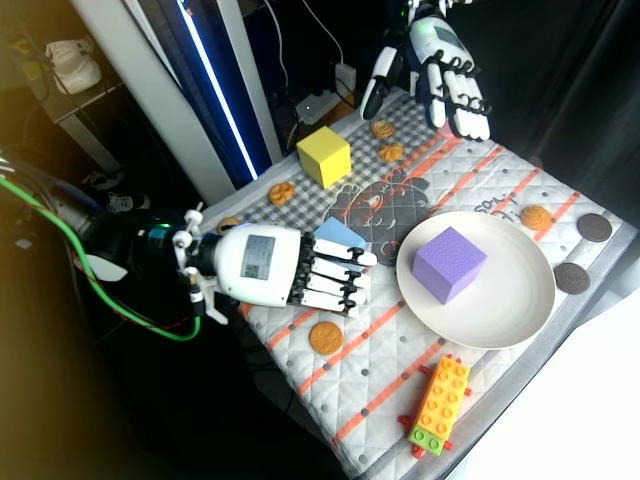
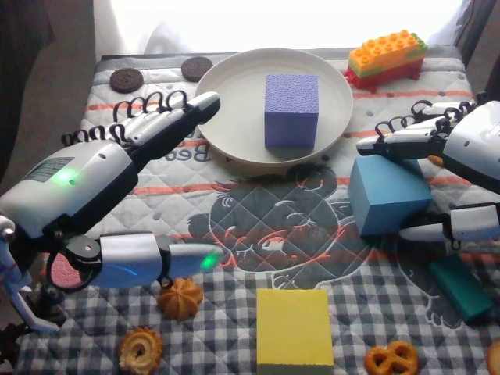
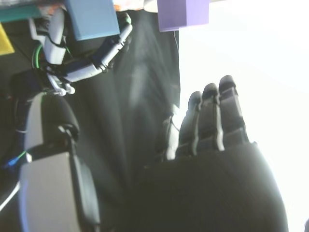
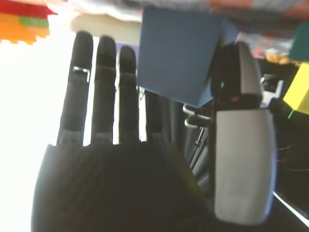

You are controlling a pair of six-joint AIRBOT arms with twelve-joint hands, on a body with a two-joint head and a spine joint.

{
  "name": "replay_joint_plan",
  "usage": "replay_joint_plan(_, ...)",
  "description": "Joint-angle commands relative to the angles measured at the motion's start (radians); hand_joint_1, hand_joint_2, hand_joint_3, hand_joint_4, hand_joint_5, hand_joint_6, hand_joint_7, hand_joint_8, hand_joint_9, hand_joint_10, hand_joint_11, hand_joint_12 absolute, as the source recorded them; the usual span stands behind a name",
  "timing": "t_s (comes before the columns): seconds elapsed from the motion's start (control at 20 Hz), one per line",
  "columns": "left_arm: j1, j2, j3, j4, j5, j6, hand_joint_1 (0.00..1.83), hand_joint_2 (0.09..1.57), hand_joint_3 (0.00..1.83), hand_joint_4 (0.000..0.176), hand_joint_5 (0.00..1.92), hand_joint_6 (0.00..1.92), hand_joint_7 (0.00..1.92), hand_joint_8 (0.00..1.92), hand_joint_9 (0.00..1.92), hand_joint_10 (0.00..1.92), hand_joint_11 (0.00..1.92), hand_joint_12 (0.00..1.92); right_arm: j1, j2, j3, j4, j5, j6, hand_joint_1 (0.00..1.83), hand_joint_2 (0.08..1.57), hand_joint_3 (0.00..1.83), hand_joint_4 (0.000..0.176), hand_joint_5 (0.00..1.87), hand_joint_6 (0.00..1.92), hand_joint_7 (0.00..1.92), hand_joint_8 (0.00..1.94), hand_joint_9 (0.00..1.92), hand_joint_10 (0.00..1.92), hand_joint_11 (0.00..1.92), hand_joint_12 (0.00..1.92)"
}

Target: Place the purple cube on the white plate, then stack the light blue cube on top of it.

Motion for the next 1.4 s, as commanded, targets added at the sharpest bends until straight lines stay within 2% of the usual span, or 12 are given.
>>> replay_joint_plan(0.0, 0.000, 0.003, -0.003, 0.023, -0.126, -0.015, 0.67, 0.93, 0.02, 0.176, 0.00, 0.00, 0.00, 0.00, 0.03, 0.01, 0.00, 0.00, 0.008, -0.004, 0.005, 0.009, 0.072, -0.001, 0.91, 1.01, 0.00, 0.000, 0.73, 0.01, 0.81, 0.03, 0.86, 0.06, 0.43, 1.04)
replay_joint_plan(0.1, 0.013, 0.003, -0.003, 0.009, -0.133, -0.022, 0.69, 0.93, 0.01, 0.176, 0.00, 0.00, 0.01, 0.00, 0.04, 0.01, 0.00, 0.00, 0.017, -0.002, 0.005, 0.002, 0.073, 0.009, 0.95, 1.06, 0.00, 0.000, 0.88, 0.00, 0.98, 0.05, 0.93, 0.25, 0.49, 1.24)
replay_joint_plan(0.15, 0.021, 0.003, -0.003, 0.002, -0.135, -0.028, 0.75, 0.93, 0.01, 0.176, 0.00, 0.00, 0.02, 0.01, 0.03, 0.01, 0.00, 0.00, 0.032, 0.004, 0.005, -0.014, 0.079, 0.027, 1.05, 1.11, 0.02, 0.000, 0.93, 0.83, 1.05, 0.09, 0.87, 0.58, 0.50, 1.42)
replay_joint_plan(0.2, 0.032, 0.005, -0.003, -0.004, -0.139, -0.042, 0.76, 0.93, 0.01, 0.175, 0.00, 0.00, 0.02, 0.01, 0.02, 0.00, 0.00, 0.00, 0.048, 0.014, 0.005, -0.036, 0.108, 0.063, 1.20, 1.14, 0.01, 0.000, 0.91, 0.88, 0.98, 1.01, 0.82, 1.05, 0.60, 1.62)
replay_joint_plan(0.25, 0.045, 0.007, -0.004, -0.011, -0.141, -0.058, 0.80, 0.93, 0.01, 0.174, 0.00, 0.00, 0.03, 0.01, 0.01, 0.00, 0.00, 0.00, 0.062, 0.027, 0.004, -0.051, 0.150, 0.096, 1.22, 1.16, 0.00, 0.000, 0.87, 1.01, 0.92, 1.29, 0.82, 1.28, 0.70, 1.68)
replay_joint_plan(0.45, 0.078, 0.008, -0.007, -0.044, -0.145, -0.070, 0.84, 0.92, 0.00, 0.173, 0.00, 0.00, 0.05, 0.01, 0.04, 0.01, 0.00, 0.00, 0.125, 0.054, 0.009, -0.052, 0.201, 0.105, 1.09, 1.15, 0.00, 0.000, 0.92, 1.10, 0.91, 1.17, 0.88, 1.34, 0.77, 1.69)
replay_joint_plan(0.55, 0.092, 0.007, -0.008, -0.062, -0.148, -0.070, 0.81, 0.91, 0.00, 0.164, 0.01, 0.00, 0.07, 0.01, 0.05, 0.02, 0.00, 0.00, 0.174, 0.041, 0.037, -0.054, 0.193, 0.105, 1.19, 1.17, 0.00, 0.000, 0.89, 1.23, 0.86, 1.10, 0.68, 0.37, 0.08, 0.96)
replay_joint_plan(0.65, 0.101, 0.007, -0.009, -0.074, -0.154, -0.077, 0.78, 0.91, 0.00, 0.164, 0.01, 0.00, 0.04, 0.01, 0.04, 0.01, 0.00, 0.00, 0.234, 0.004, 0.073, -0.054, 0.157, 0.103, 1.20, 1.14, 0.00, 0.030, 0.94, 1.06, 0.92, 1.11, 0.83, 0.73, 0.51, 1.35)
replay_joint_plan(0.8, 0.110, 0.005, -0.008, -0.080, -0.161, -0.098, 0.74, 0.92, 0.00, 0.159, 0.02, 0.01, 0.06, 0.01, 0.06, 0.01, 0.00, 0.00, 0.313, -0.062, 0.128, -0.054, 0.088, 0.092, 1.16, 1.11, 0.00, 0.000, 0.98, 0.99, 1.03, 1.26, 1.10, 1.48, 1.05, 1.75)
replay_joint_plan(0.95, 0.110, 0.002, -0.004, -0.080, -0.159, -0.101, 0.77, 0.93, 0.00, 0.156, 0.00, 0.00, 0.07, 0.01, 0.06, 0.01, 0.00, 0.00, 0.370, -0.127, 0.179, -0.051, 0.032, 0.085, 1.26, 1.09, 0.00, 0.000, 0.87, 1.10, 1.20, 0.74, 1.18, 0.96, 1.00, 1.44)
replay_joint_plan(1.05, 0.110, -0.001, -0.001, -0.078, -0.158, -0.110, 0.78, 0.93, 0.00, 0.173, 0.01, 0.00, 0.07, 0.01, 0.06, 0.01, 0.00, 0.00, 0.398, -0.160, 0.201, -0.047, -0.003, 0.066, 1.14, 1.12, 0.00, 0.000, 0.95, 1.05, 1.21, 0.94, 1.21, 1.41, 1.13, 1.77)
replay_joint_plan(1.35, 0.110, -0.004, 0.007, -0.071, -0.152, -0.142, 0.84, 0.92, 0.00, 0.176, 0.03, 0.01, 0.05, 0.01, 0.04, 0.01, 0.00, 0.00, 0.428, -0.213, 0.248, -0.043, -0.073, 0.036, 1.15, 1.11, 0.00, 0.000, 0.98, 0.99, 1.15, 1.23, 1.23, 1.56, 1.19, 1.86)
